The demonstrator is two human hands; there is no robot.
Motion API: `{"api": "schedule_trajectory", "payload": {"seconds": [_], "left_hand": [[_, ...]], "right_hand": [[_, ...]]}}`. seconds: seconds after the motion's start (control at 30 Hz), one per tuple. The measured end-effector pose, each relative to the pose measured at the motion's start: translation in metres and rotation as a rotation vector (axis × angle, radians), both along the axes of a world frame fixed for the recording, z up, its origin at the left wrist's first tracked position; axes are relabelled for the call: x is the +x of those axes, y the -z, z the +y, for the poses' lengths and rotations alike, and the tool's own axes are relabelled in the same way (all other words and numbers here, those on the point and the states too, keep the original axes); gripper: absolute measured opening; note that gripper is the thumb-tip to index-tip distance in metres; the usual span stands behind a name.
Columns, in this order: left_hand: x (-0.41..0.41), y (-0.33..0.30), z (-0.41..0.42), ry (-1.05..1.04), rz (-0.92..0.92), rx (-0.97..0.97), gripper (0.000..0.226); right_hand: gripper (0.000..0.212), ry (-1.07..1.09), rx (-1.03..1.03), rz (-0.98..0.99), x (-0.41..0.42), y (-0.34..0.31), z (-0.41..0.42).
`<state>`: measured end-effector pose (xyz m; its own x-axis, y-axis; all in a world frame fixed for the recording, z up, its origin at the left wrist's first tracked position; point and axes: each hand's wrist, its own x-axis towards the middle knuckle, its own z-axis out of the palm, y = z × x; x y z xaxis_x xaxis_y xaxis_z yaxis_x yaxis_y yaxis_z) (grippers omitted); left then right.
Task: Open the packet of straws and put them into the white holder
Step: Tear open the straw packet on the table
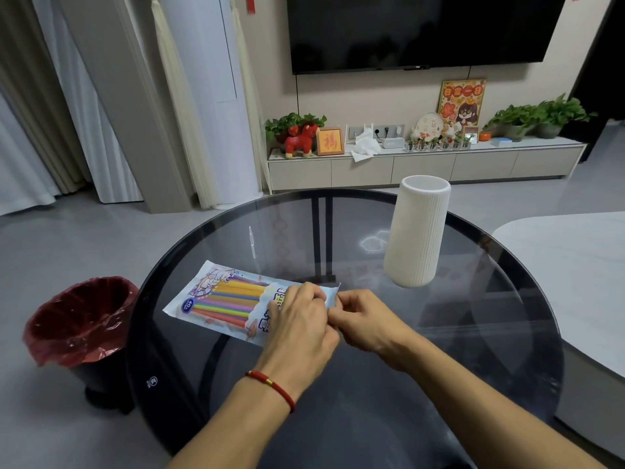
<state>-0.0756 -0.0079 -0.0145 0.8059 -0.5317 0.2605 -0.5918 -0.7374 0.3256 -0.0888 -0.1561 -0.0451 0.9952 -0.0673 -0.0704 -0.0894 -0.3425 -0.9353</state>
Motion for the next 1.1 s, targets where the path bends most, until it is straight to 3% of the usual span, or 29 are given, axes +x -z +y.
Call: {"api": "schedule_trajectory", "payload": {"seconds": [0.07, 0.13, 0.17, 0.3, 0.33, 0.4, 0.43, 0.53, 0.6, 0.67, 0.73, 0.8, 0.9, 1.0, 1.1], "left_hand": [[0.003, -0.001, 0.002, -0.057, -0.048, 0.026, 0.013], [0.008, -0.006, 0.009, -0.051, -0.058, -0.033, 0.004], [0.011, -0.008, 0.014, -0.027, -0.044, -0.078, 0.013], [0.025, -0.012, 0.029, 0.241, 0.182, -0.217, 0.015], [0.029, -0.011, 0.032, 0.291, 0.235, -0.163, 0.027], [0.031, -0.006, 0.036, 0.348, 0.256, 0.030, 0.093], [0.032, -0.001, 0.037, 0.370, 0.172, 0.122, 0.116], [0.037, 0.009, 0.037, 0.410, -0.029, 0.280, 0.142], [0.042, 0.011, 0.035, 0.353, -0.067, 0.271, 0.135], [0.046, 0.011, 0.037, 0.276, -0.070, 0.165, 0.118], [0.048, 0.014, 0.039, 0.241, -0.078, 0.120, 0.105], [0.049, 0.019, 0.040, 0.220, -0.095, 0.119, 0.098], [0.053, 0.022, 0.042, 0.226, -0.082, 0.124, 0.095], [0.059, 0.022, 0.051, 0.233, -0.096, 0.184, 0.089], [0.062, 0.016, 0.057, 0.184, -0.071, 0.125, 0.074]], "right_hand": [[0.029, -0.007, -0.196, -0.030, -0.001, 0.001, -0.005], [0.031, 0.004, -0.328, -0.052, -0.003, 0.002, -0.009], [0.032, 0.018, -0.369, -0.078, -0.005, 0.002, -0.010], [0.032, 0.035, -0.354, -0.104, -0.008, -0.004, -0.016], [0.030, 0.024, -0.303, -0.085, -0.009, -0.005, -0.016], [0.025, 0.005, -0.202, -0.036, -0.013, -0.007, -0.013], [0.022, -0.002, -0.155, -0.019, -0.015, -0.008, -0.010], [0.019, -0.008, 0.103, 0.070, -0.019, -0.012, -0.011], [0.020, 0.002, 0.154, 0.103, -0.019, -0.015, -0.016], [0.018, 0.052, -0.139, 0.012, -0.020, -0.014, -0.019], [0.025, 0.134, -0.469, -0.172, -0.022, -0.011, -0.017], [0.041, 0.091, -0.579, -0.369, -0.024, -0.014, -0.012], [0.017, 0.020, -0.742, -0.701, -0.021, -0.020, -0.003], [0.015, 0.205, -0.653, -0.881, -0.018, -0.026, -0.003], [0.018, 0.301, -0.478, -0.724, -0.023, -0.028, -0.013]]}}
